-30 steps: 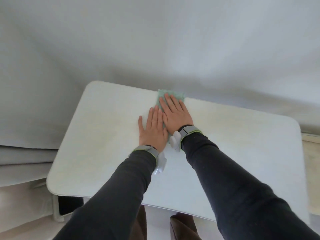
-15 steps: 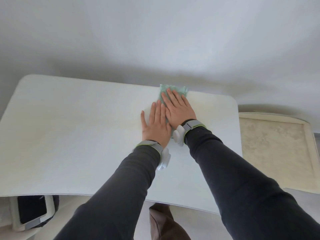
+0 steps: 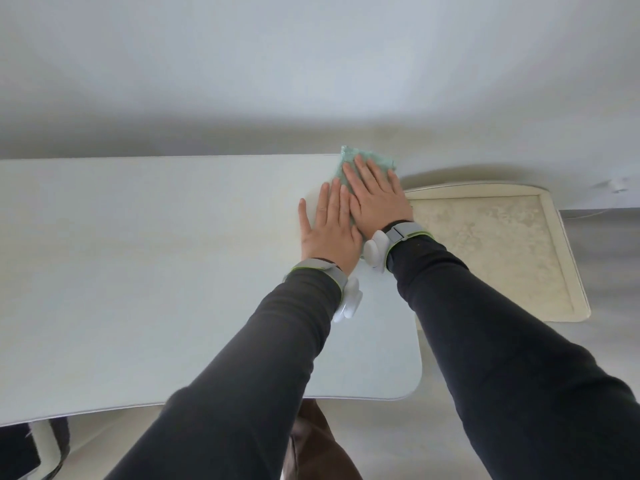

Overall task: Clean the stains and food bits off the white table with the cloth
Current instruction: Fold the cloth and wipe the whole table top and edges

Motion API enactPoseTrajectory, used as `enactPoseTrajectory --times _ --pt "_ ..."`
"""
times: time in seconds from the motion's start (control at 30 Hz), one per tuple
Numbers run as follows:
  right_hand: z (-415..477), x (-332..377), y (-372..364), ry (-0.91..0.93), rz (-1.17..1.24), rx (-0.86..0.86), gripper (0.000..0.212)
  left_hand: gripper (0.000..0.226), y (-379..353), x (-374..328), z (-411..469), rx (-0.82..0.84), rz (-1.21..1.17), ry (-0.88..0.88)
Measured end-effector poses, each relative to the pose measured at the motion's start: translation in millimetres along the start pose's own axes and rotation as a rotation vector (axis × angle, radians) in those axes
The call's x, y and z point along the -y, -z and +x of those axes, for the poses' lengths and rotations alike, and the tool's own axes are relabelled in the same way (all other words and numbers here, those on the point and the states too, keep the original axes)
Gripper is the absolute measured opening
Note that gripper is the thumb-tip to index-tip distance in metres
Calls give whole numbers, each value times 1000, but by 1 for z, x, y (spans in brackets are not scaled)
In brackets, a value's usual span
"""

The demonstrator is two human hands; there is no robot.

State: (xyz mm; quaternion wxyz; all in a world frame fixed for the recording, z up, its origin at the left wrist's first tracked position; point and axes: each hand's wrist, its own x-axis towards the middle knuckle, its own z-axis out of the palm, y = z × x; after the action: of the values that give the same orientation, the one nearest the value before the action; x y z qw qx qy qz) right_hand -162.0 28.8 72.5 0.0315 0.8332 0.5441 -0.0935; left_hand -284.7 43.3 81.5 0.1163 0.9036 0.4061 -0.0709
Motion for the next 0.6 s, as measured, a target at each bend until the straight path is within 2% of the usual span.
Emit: enactPoseTrajectory --times 0.37,0.6 --pt "-37 -6 -8 -121 32 -39 54 59 -5 -7 -17 34 31 -136" --pt "-58 32 -17 -144 22 -51 55 59 -12 31 -45 3 112 -223"
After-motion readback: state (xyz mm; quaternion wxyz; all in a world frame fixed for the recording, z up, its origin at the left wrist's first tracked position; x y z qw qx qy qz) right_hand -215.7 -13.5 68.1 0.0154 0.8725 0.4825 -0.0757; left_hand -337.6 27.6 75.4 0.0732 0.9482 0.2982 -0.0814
